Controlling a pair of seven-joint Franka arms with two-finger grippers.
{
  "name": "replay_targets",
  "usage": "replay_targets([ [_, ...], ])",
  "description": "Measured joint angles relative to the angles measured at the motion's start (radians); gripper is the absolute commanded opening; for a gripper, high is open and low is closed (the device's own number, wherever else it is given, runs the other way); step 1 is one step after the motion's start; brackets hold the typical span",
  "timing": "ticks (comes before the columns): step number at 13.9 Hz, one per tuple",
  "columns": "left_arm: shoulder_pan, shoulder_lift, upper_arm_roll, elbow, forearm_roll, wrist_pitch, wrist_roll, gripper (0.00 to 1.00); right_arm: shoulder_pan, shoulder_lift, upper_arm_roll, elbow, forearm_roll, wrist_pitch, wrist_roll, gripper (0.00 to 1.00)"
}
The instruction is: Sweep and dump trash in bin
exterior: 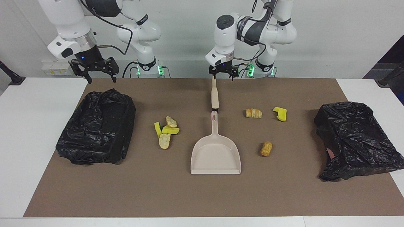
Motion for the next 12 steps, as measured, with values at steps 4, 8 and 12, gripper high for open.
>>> replay_targets([
  [4,0.0,0.004,-0.101,-0.11,-0.079,0.111,-0.045,0.99,0.0,-0.009,0.0,-0.01,0.0,0.0,0.0,1.0],
  [8,0.0,0.012,-0.122,-0.153,-0.105,0.16,-0.068,0.54,0.0,-0.011,0.0,-0.013,0.0,0.0,0.0,1.0],
  [12,0.0,0.021,-0.121,-0.153,-0.112,0.161,-0.067,0.0,0.0,-0.011,0.0,-0.014,0.0,0.0,0.0,1.0],
])
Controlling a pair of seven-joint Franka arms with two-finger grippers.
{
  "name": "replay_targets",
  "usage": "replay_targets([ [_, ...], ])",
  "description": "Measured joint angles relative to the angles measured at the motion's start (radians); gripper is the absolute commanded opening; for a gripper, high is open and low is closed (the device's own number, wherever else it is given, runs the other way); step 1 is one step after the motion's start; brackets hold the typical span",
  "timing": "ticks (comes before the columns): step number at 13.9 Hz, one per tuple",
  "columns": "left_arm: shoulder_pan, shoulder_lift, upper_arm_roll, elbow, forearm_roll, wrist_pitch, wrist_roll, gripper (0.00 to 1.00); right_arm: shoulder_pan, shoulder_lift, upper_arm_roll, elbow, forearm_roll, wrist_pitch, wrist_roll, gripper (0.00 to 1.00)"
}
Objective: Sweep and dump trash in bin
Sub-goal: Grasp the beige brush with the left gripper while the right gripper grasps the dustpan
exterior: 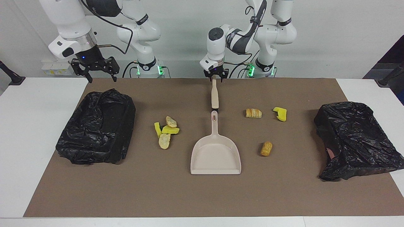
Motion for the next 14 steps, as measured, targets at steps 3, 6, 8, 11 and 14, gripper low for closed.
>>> replay_targets([
  [3,0.002,0.004,0.007,0.011,0.0,0.0,0.004,0.0,0.0,0.0,0.0,0.0,0.0,0.0,0.0,1.0],
  [6,0.002,0.002,0.07,0.044,0.001,-0.04,0.041,0.0,0.0,0.0,0.005,0.0,0.0,0.0,0.0,1.0],
  [8,0.002,-0.002,0.181,0.076,0.028,-0.102,0.126,0.0,0.0,0.0,0.013,0.0,0.0,0.0,0.0,1.0],
  [11,0.009,0.005,0.36,0.126,0.18,-0.139,0.284,0.0,0.001,0.0,0.058,-0.003,0.001,0.0,0.009,1.0],
  [14,0.012,0.093,0.537,0.232,0.324,-0.14,0.466,0.0,0.002,0.018,0.161,-0.014,0.003,0.011,0.132,1.0],
])
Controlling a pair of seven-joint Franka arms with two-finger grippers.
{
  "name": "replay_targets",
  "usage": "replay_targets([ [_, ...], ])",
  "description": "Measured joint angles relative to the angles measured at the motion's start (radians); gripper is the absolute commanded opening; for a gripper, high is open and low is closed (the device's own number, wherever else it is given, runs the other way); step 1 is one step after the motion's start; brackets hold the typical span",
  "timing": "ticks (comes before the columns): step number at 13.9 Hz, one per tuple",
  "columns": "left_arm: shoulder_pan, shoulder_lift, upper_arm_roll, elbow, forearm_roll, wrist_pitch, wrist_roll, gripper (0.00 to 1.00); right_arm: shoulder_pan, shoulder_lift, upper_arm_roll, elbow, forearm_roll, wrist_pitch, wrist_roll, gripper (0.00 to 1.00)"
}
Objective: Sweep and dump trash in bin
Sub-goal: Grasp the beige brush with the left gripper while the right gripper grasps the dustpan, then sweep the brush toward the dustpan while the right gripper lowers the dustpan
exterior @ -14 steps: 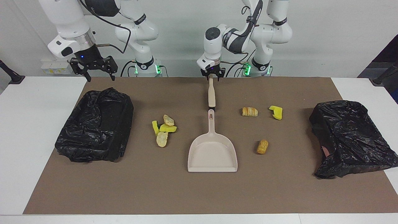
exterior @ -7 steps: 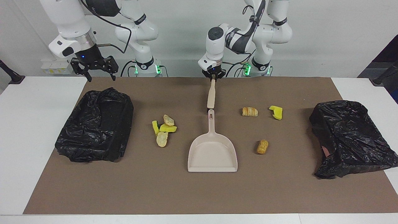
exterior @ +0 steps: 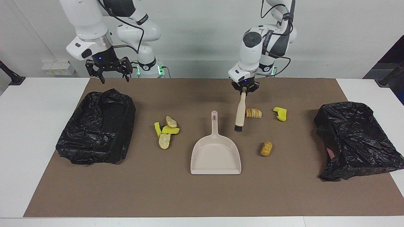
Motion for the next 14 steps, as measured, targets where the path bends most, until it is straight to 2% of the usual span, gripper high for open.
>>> replay_targets([
  [3,0.001,0.138,0.137,0.165,0.08,0.001,0.22,0.0,0.008,0.069,0.156,-0.001,0.001,0.086,0.226,1.0],
  [5,0.002,0.232,0.194,0.271,0.139,0.002,0.378,0.0,0.015,0.153,0.242,0.013,0.001,0.14,0.37,1.0],
  [7,0.002,0.32,0.229,0.372,0.188,0.005,0.521,0.0,0.024,0.265,0.326,0.08,-0.027,0.173,0.531,1.0],
  [9,0.002,0.405,0.255,0.468,0.22,0.006,0.627,0.0,0.032,0.39,0.412,0.177,-0.107,0.203,0.642,1.0],
  [12,0.002,0.504,0.276,0.55,0.263,0.055,0.742,0.0,0.054,0.536,0.469,0.26,-0.159,0.294,0.738,1.0],
  [14,0.004,0.528,0.292,0.562,0.263,0.084,0.817,0.0,0.072,0.611,0.494,0.269,-0.229,0.352,0.768,1.0],
])
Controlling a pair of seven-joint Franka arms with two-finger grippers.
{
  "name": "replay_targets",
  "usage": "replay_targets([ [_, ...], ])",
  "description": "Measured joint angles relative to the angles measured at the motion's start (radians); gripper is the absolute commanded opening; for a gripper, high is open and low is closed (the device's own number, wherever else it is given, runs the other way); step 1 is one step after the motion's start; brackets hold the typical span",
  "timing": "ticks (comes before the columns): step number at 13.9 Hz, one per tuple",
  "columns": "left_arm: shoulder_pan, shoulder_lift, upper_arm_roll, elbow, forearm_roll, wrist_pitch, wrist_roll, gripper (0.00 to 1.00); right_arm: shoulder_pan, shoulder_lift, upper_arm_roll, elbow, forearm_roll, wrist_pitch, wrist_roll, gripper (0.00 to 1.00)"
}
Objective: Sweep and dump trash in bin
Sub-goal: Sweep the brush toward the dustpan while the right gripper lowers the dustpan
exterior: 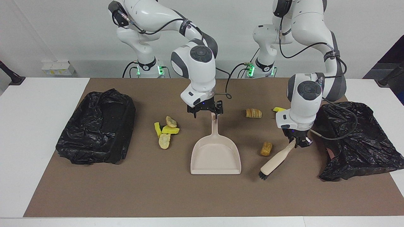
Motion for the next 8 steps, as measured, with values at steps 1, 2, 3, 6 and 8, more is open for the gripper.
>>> replay_targets([
  [1,0.001,0.003,0.003,0.0,0.0,0.005,0.018,0.0,0.006,0.032,0.016,0.001,-0.039,0.015,0.011,1.0],
  [2,0.006,0.005,0.003,-0.002,0.001,0.007,0.049,0.0,0.01,0.054,0.029,0.002,-0.066,0.018,0.015,1.0],
  [3,0.011,0.006,0.003,-0.007,0.001,0.016,0.109,0.0,0.013,0.066,0.034,0.0,-0.076,0.018,0.015,1.0],
  [6,0.022,0.004,0.003,-0.057,0.001,0.075,0.291,0.0,0.019,0.078,0.041,-0.016,-0.086,0.019,0.013,1.0],
  [8,0.025,-0.009,0.003,-0.103,0.001,0.086,0.326,0.0,0.019,0.078,0.042,-0.031,-0.088,0.034,0.011,1.0],
])
